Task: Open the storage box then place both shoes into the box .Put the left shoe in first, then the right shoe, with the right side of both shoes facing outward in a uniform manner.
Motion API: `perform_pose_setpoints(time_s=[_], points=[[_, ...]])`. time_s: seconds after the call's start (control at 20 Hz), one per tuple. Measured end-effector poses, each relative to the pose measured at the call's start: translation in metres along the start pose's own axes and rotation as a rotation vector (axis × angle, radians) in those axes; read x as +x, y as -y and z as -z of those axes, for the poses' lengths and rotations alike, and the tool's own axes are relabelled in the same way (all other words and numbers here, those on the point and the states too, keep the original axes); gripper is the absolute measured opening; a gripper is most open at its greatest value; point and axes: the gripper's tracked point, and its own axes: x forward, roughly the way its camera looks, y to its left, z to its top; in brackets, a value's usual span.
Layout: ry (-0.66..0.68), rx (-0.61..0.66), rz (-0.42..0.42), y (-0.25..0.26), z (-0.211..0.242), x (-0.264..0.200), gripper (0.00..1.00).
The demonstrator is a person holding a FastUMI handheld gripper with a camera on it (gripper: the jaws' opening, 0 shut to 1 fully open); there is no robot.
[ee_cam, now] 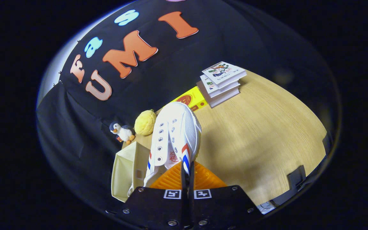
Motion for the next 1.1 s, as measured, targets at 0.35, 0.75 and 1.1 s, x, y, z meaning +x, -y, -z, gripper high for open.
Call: perform_pose_setpoints(time_s=[0.35, 0.75, 1.1], points=[[-0.032, -0.064, -0.073, -0.127, 0.044, 0.010, 0.00], [-0.119, -0.141, -0.005, -0.173, 0.106, 0.056, 0.00], [-0.147, -0.318, 0.207, -0.142, 0.137, 0.088, 0.00]])
